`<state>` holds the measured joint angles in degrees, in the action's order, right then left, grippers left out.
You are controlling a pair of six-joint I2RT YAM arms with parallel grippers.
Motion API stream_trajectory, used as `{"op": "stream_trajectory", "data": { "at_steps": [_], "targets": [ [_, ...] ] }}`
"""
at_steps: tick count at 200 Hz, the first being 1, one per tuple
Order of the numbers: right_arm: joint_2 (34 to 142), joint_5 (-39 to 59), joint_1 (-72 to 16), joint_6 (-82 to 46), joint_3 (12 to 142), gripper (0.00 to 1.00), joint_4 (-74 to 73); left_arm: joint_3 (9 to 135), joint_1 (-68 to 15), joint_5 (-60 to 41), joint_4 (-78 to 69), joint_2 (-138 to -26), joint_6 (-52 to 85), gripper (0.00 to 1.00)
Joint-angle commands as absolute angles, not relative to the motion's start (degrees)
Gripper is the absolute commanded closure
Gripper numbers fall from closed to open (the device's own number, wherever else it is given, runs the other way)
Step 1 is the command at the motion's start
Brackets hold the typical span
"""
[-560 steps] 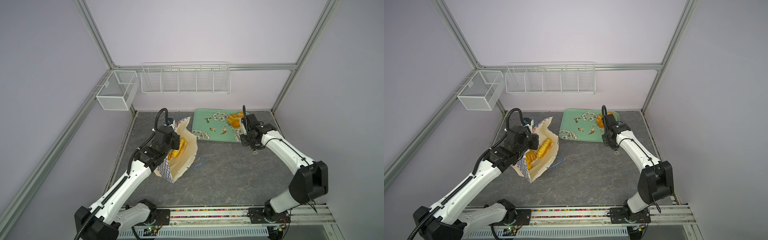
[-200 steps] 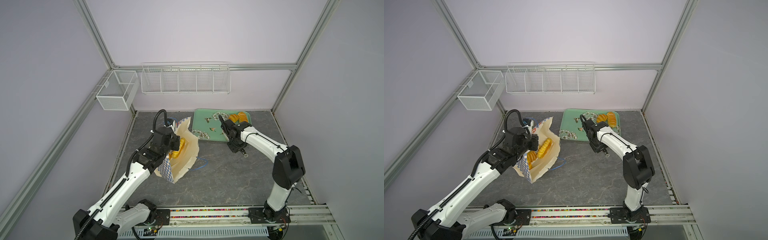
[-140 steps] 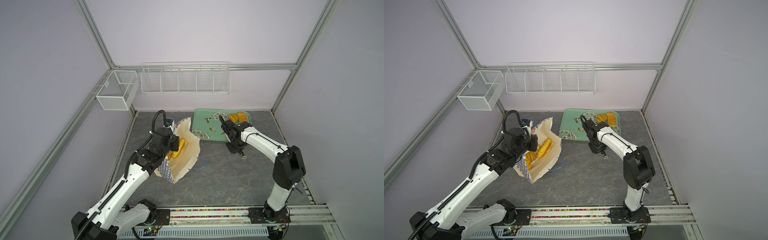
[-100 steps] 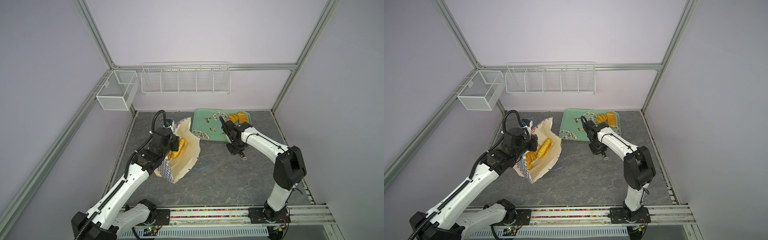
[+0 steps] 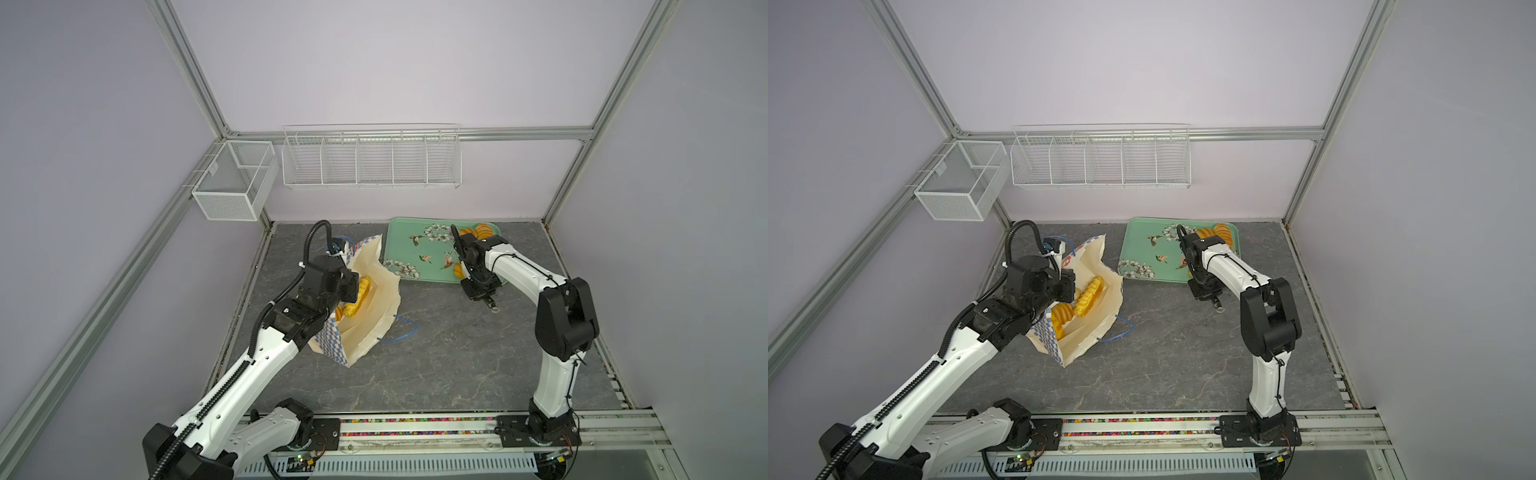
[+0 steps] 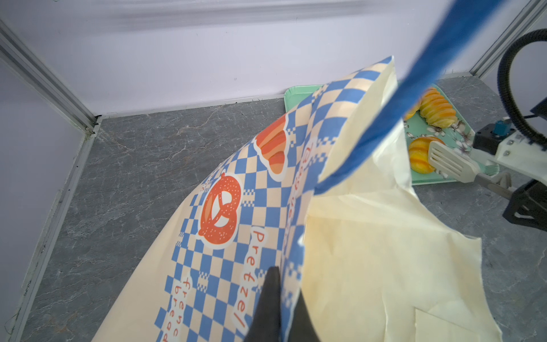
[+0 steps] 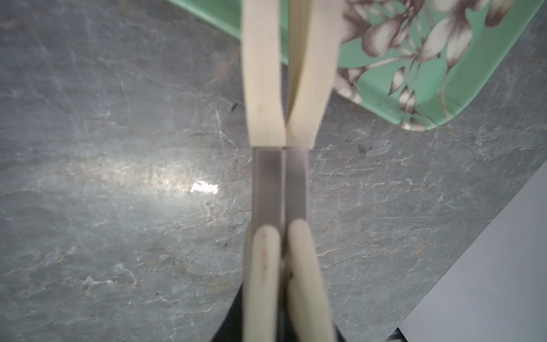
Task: Take the fake bread out of the paper bag
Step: 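Move the empty tongs from the tray back into the bag opening with the right gripper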
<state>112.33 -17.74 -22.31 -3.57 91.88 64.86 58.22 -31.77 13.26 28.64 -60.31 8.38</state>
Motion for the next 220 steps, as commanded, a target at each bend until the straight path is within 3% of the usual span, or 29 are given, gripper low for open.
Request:
{"op": "stream_trajectory", "data": {
  "at_steps": [1,56,154,180,220],
  "targets": [
    [115.0,-19.3,-20.1,-2.1,95.2,0.93,64.2,57.9,-31.4,14.2,31.4,-60.9,8.8,1.0],
    [118.4,-16.8,-18.5,-1.1,102.0,0.93,66.1,58.3,-31.4,14.6,32.1,-61.5,8.7,1.0],
    [98.7,-2.3,-19.6,-4.7,99.9,0.93,68.6,60.0,-31.4,17.0,33.2,-60.1,5.8,1.0],
    [93.6,0.5,-23.8,-6.6,100.5,0.92,69.2,61.4,-31.4,18.0,33.6,-59.6,4.6,1.0],
    [89.8,-5.7,-36.0,-9.6,107.5,0.92,75.9,62.7,-31.3,22.9,33.2,-60.3,0.3,1.0]
  ]
}}
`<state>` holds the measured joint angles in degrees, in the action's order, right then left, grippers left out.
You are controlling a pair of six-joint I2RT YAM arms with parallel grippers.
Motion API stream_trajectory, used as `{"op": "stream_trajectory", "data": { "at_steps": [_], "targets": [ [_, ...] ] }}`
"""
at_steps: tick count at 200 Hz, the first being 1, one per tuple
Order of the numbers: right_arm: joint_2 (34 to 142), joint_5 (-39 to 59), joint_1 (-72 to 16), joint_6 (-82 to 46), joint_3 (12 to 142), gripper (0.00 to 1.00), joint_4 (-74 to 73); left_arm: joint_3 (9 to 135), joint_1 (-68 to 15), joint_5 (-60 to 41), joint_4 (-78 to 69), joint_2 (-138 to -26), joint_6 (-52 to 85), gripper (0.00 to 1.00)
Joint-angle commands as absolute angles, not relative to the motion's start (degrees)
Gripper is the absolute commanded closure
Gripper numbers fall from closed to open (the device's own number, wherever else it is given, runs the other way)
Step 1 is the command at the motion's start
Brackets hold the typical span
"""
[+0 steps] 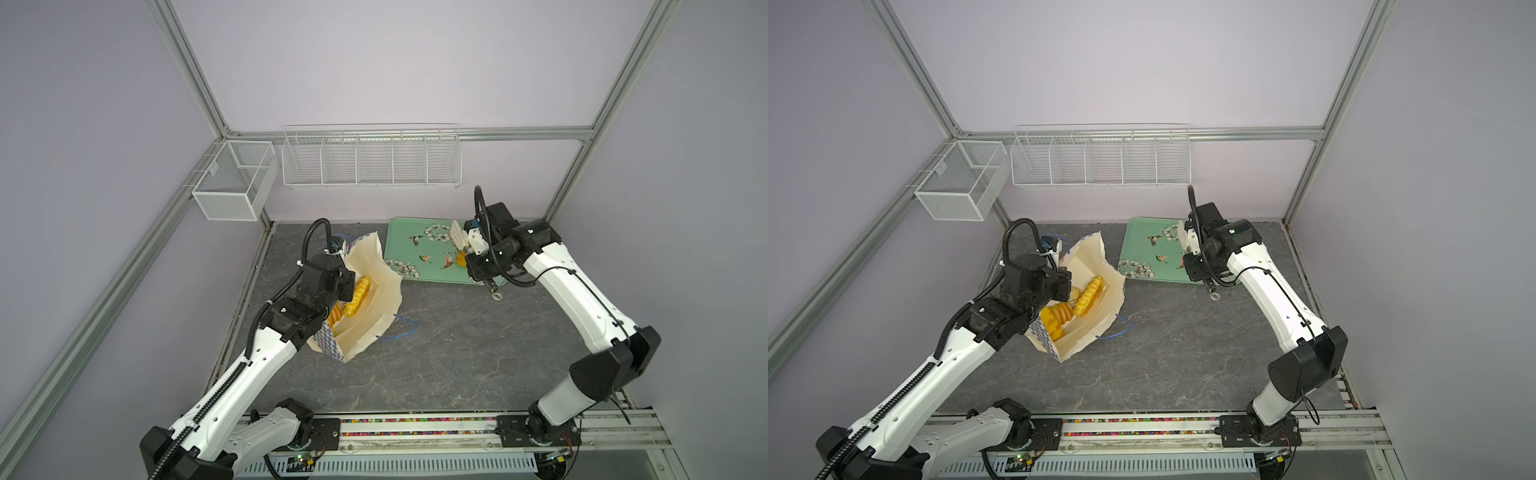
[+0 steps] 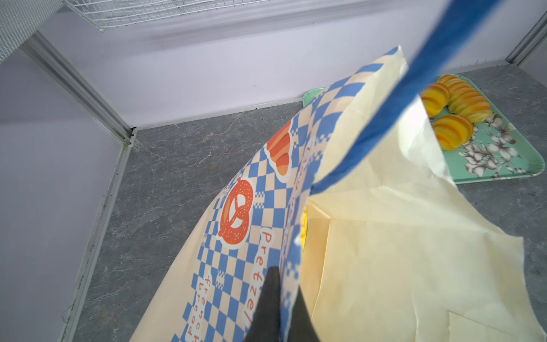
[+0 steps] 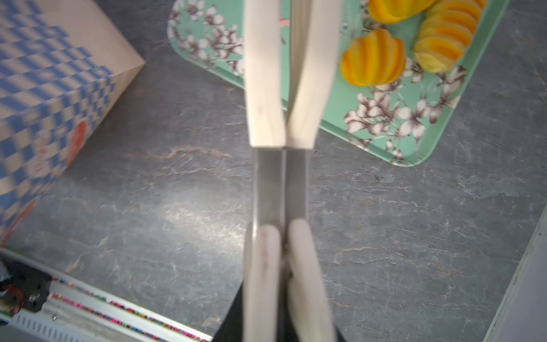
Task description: Take the fake bread out of the paper bag
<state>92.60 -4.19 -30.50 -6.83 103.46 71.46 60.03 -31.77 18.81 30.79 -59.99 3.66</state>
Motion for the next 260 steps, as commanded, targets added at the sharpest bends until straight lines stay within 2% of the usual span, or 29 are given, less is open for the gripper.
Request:
{"op": "stream_trajectory", "data": {
  "at_steps": [1,33,94,118,156,189,260],
  "targets": [
    [89.7,-5.7,-36.3,-9.7,107.6,0.92,75.9,62.7,-31.3,23.0,33.2,-60.3,0.3,1.0],
    [85.9,-2.5,-42.9,-12.5,107.0,0.92,73.9,66.3,-31.2,27.1,33.9,-61.6,-3.6,1.0],
    [84.7,6.7,-44.0,-13.2,107.2,0.92,70.9,74.2,-30.7,32.2,36.2,-64.6,-11.7,1.0],
    [85.2,10.1,-46.1,-15.0,106.0,0.92,68.3,73.8,-30.7,32.0,35.2,-64.7,-11.5,1.0],
    [86.3,10.2,-52.1,-17.6,103.8,0.92,66.8,74.6,-31.0,29.1,36.3,-66.8,-8.7,1.0],
    [90.3,13.4,-54.6,-20.5,101.9,0.91,64.3,72.7,-34.4,29.4,34.3,-67.4,-6.8,1.0],
    [99.8,17.5,-55.4,-25.4,103.6,0.78,63.8,70.8,-39.3,30.4,30.9,-66.4,-4.9,1.0]
  ]
}}
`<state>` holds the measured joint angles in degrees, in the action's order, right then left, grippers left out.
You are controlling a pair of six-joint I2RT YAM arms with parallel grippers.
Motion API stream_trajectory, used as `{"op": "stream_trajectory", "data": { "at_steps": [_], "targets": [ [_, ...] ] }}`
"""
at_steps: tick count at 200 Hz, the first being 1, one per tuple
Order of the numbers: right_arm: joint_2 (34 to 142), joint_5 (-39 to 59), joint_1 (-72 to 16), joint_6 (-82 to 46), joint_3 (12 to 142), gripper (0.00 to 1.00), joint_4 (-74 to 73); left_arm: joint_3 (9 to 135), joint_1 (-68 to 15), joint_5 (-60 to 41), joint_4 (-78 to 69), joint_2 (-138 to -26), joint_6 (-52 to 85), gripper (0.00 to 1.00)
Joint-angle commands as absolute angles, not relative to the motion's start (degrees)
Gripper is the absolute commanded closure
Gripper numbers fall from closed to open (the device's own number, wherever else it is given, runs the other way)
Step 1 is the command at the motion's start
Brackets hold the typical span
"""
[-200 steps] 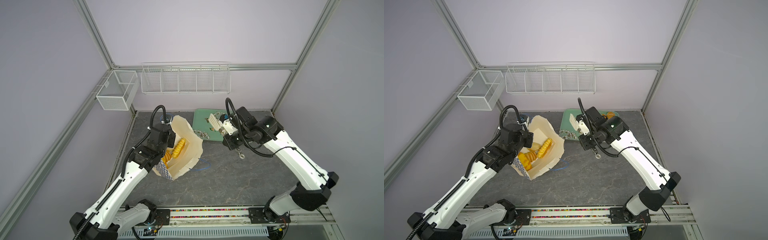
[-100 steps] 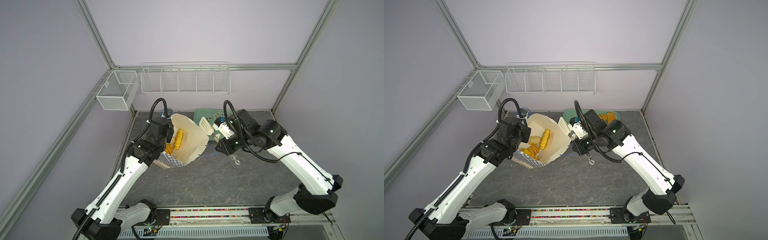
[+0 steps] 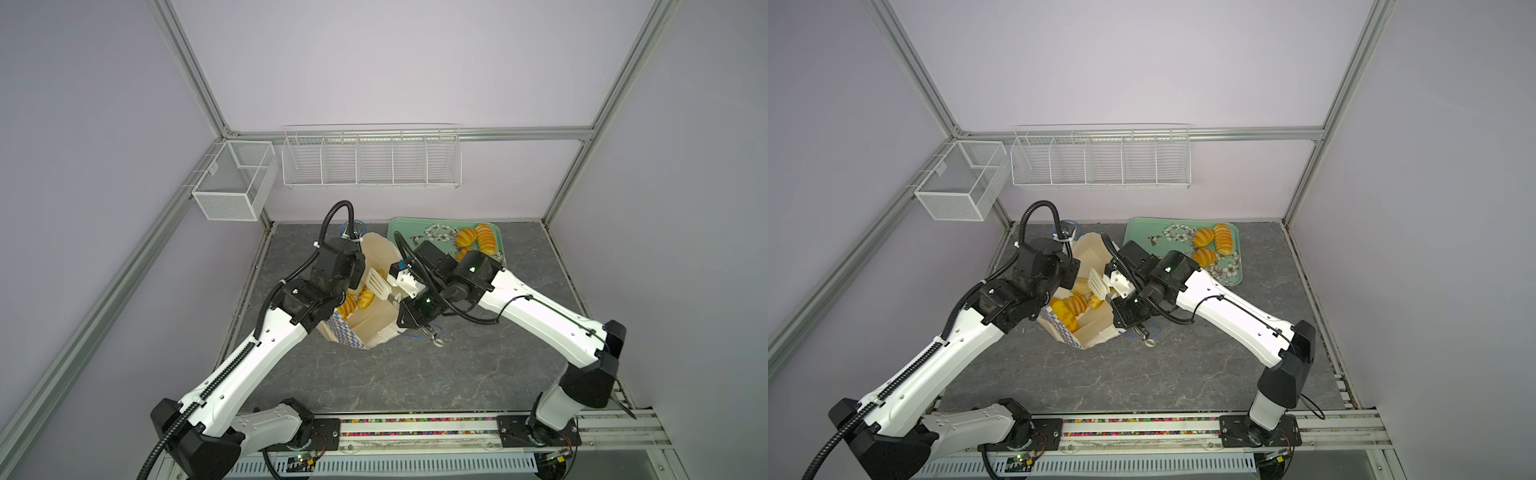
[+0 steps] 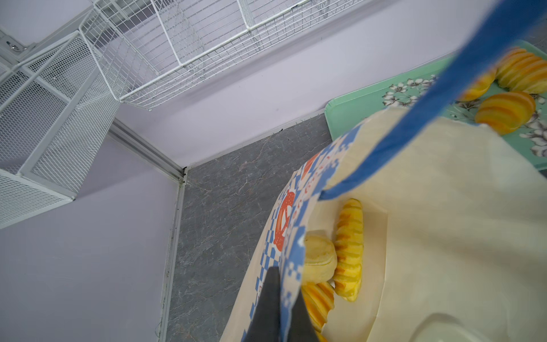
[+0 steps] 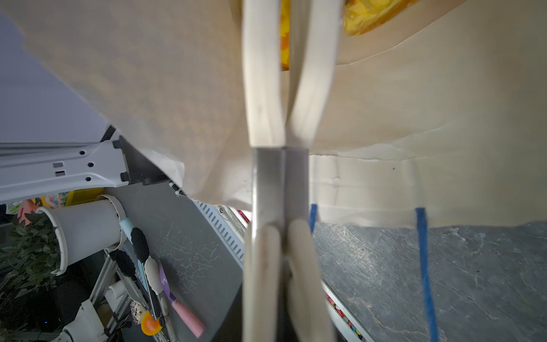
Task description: Take the fake bread out of the paper bag
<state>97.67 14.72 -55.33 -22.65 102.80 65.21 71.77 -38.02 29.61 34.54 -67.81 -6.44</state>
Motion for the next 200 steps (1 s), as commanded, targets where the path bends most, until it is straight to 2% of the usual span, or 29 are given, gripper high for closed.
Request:
{"op": "stream_trajectory", "data": {
  "at_steps": [1,61,93,118,148,200],
  "targets": [
    [100.0,17.5,-55.4,-25.5,103.6,0.78,63.8,70.7,-39.3,30.5,30.8,-66.4,-4.8,1.0],
    [105.2,18.9,-53.9,-31.3,99.7,0.73,61.0,68.3,-47.4,39.8,28.9,-67.5,-4.8,1.0],
    [107.2,18.1,-51.8,-31.9,98.5,0.67,59.6,67.6,-49.8,44.0,28.9,-67.9,-3.7,1.0],
    [107.6,17.7,-50.0,-32.7,97.7,0.66,57.8,67.5,-50.8,44.9,28.5,-67.9,-3.4,1.0],
    [109.5,20.3,-48.0,-34.3,96.2,0.66,55.8,68.9,-54.3,51.0,28.4,-70.3,-3.8,1.0],
    [113.2,22.9,-47.4,-37.3,96.5,0.63,52.2,68.3,-56.2,48.7,25.8,-73.0,-1.3,1.0]
  ]
}}
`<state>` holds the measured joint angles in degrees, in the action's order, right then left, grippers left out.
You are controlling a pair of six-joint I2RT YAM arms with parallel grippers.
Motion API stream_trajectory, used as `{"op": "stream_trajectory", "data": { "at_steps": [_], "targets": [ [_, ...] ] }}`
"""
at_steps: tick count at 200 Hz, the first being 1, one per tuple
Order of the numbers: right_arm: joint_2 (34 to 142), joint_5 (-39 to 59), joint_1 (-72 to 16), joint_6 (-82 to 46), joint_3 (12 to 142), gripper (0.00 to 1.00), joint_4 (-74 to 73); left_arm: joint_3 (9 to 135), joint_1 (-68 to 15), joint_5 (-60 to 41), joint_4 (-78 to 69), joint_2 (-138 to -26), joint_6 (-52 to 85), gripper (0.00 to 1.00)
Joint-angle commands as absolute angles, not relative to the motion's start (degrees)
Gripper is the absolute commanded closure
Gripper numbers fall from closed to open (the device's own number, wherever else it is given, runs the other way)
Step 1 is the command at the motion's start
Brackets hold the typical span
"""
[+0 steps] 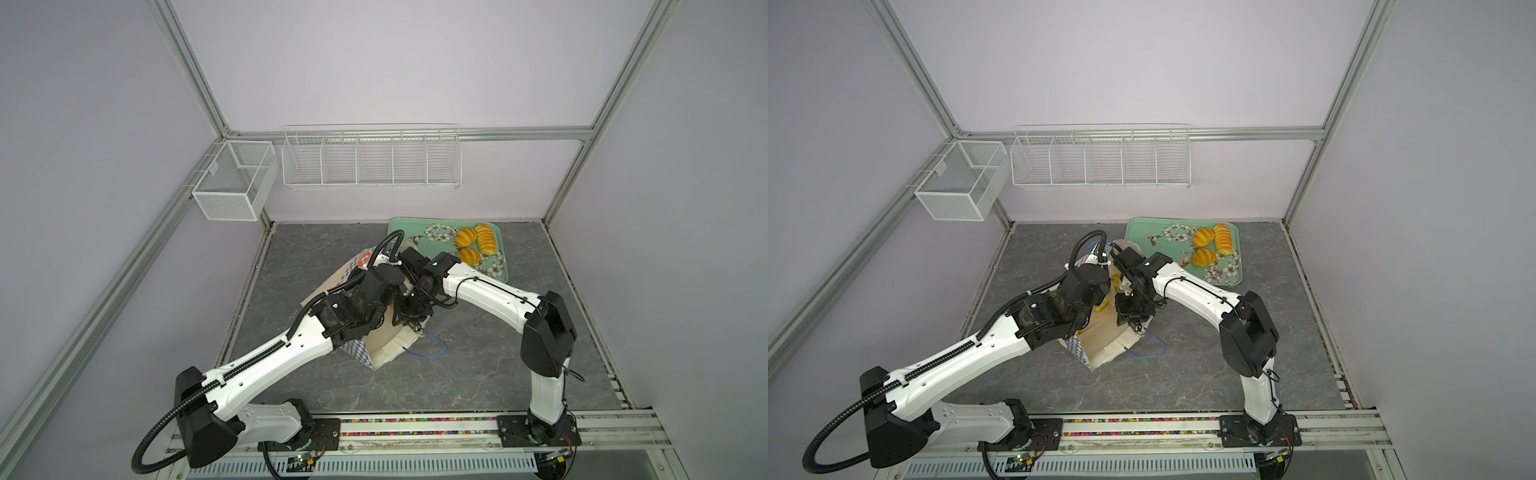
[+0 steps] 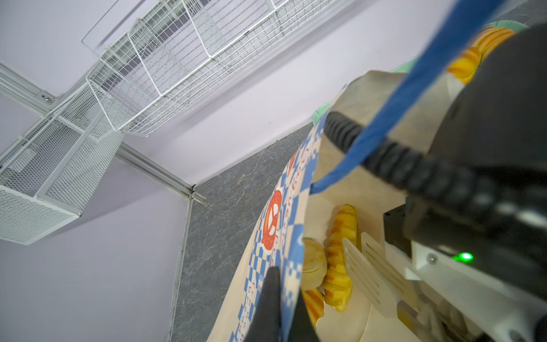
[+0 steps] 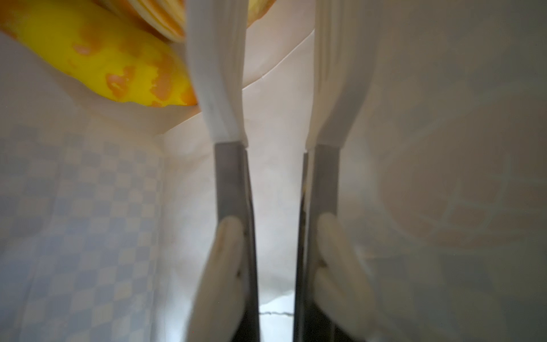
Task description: Take the fake bread out of the paper bag
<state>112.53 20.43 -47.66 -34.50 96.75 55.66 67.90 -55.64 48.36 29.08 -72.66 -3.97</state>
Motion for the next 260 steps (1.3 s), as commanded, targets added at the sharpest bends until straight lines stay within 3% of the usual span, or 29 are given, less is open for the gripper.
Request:
{"op": "stream_trajectory", "data": {
  "at_steps": [1,260],
  "targets": [
    [113.2,22.9,-47.4,-37.3,96.5,0.63,52.1,68.3,-56.2,48.6,25.7,-73.0,-1.2,1.0],
    [113.2,23.9,-48.6,-44.7,96.5,0.59,42.2,66.0,-56.2,45.8,21.8,-72.0,-1.1,1.0]
  ]
}}
